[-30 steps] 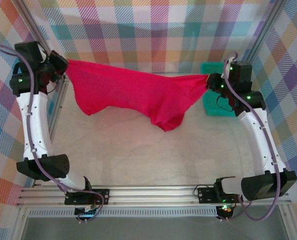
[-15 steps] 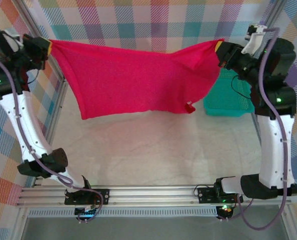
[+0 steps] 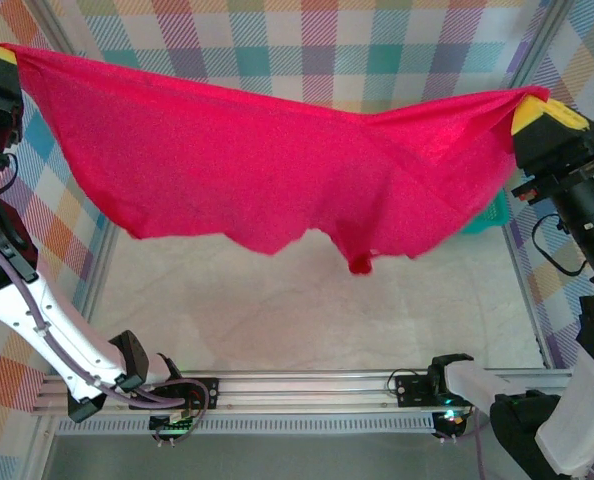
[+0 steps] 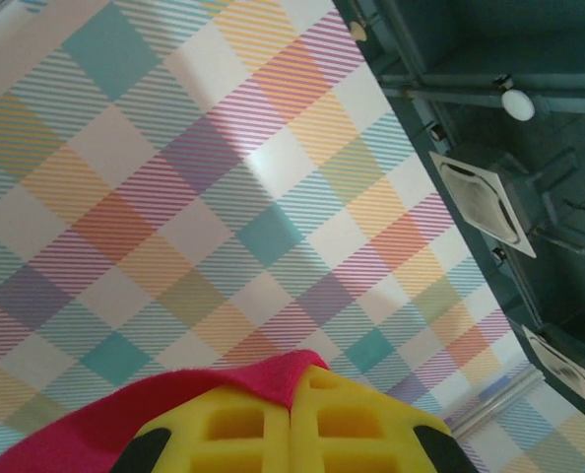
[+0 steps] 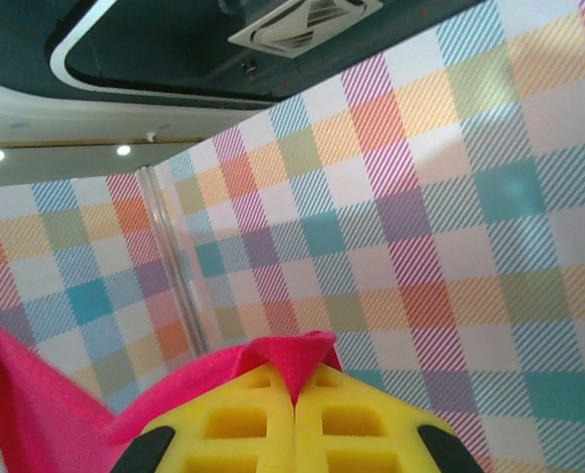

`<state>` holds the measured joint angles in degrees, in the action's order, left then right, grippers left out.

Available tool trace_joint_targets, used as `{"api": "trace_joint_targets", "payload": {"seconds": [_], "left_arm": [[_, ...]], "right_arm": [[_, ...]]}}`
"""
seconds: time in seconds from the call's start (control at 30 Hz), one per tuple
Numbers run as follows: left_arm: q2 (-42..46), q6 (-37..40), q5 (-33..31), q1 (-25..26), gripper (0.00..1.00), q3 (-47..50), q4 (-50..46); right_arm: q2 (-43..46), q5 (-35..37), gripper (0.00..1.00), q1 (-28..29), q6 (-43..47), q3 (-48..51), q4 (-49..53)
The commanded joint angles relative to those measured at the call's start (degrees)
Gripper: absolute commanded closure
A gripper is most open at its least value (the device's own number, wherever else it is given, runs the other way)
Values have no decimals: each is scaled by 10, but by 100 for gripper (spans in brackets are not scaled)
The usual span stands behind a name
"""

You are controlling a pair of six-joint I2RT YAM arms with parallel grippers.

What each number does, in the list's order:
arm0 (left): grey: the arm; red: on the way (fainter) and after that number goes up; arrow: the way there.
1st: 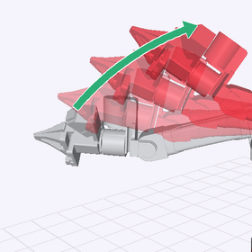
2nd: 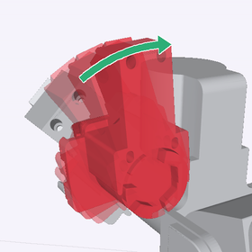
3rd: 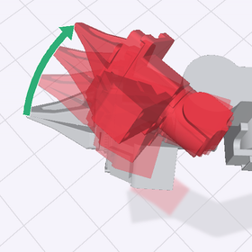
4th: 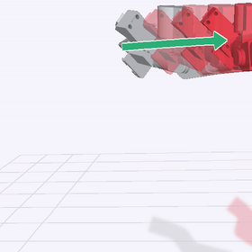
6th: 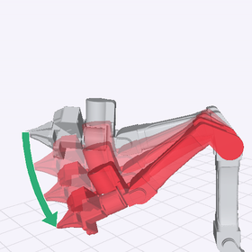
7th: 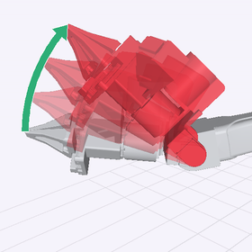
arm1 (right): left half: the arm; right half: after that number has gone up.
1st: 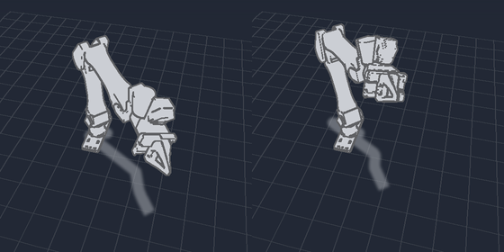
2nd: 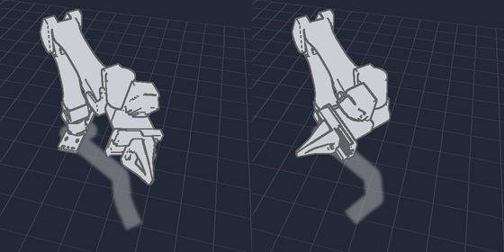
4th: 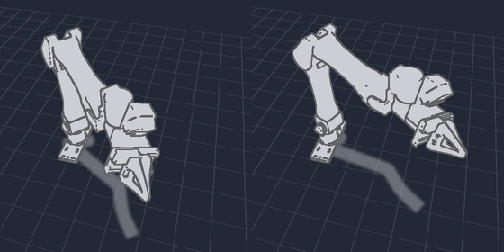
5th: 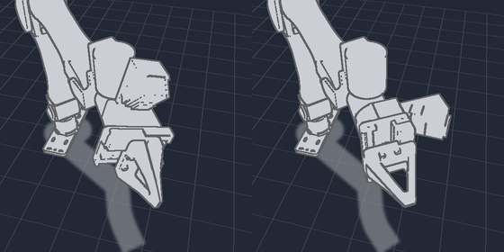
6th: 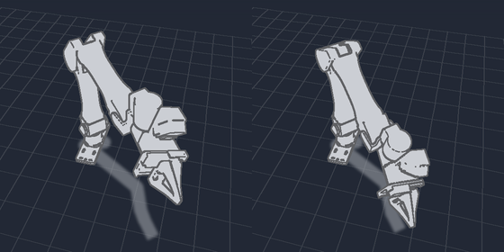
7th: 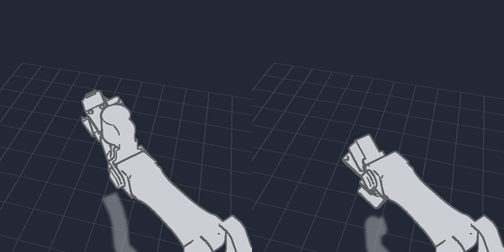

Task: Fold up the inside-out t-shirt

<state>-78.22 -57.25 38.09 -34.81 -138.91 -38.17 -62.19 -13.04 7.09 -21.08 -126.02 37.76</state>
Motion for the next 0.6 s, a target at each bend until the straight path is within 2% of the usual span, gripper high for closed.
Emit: {"api": "trace_joint_targets", "payload": {"seconds": [0.0, 0.1, 0.23, 0.3, 0.37, 0.43, 0.47, 0.5, 0.53, 0.57], "left_arm": [[-20, 0, -21, 4, 100, 95, 46], [-40, 51, -49, 52, 100, 166, 44], [-105, 144, -106, 164, 100, 242, 23], [-146, 161, -142, 208, 100, 305, 40], [-190, 162, -179, 222, 100, 353, 66], [-247, 166, -219, 226, 100, 368, 81], [-281, 169, -243, 226, 92, 358, 79], [-324, 178, -264, 226, 74, 334, 72], [-366, 186, -285, 227, 53, 297, 49], [-399, 194, -302, 228, 41, 261, 20]], "right_arm": [[-77, 52, 100, -4, 32, 36, 1], [-133, 58, 100, -5, 37, 67, -17], [-217, 31, 100, -4, 27, 110, -67], [-267, 6, 100, -4, 6, 151, -113], [-322, -9, 100, -2, -15, 176, -151], [-393, -13, 88, -1, -34, 167, -163], [-435, -14, 82, -2, -43, 144, -158], [-485, -14, 76, -2, -51, 107, -142], [-534, -13, 64, 0, -55, 54, -107], [-578, -13, 60, 1, -58, 5, -68]]}}
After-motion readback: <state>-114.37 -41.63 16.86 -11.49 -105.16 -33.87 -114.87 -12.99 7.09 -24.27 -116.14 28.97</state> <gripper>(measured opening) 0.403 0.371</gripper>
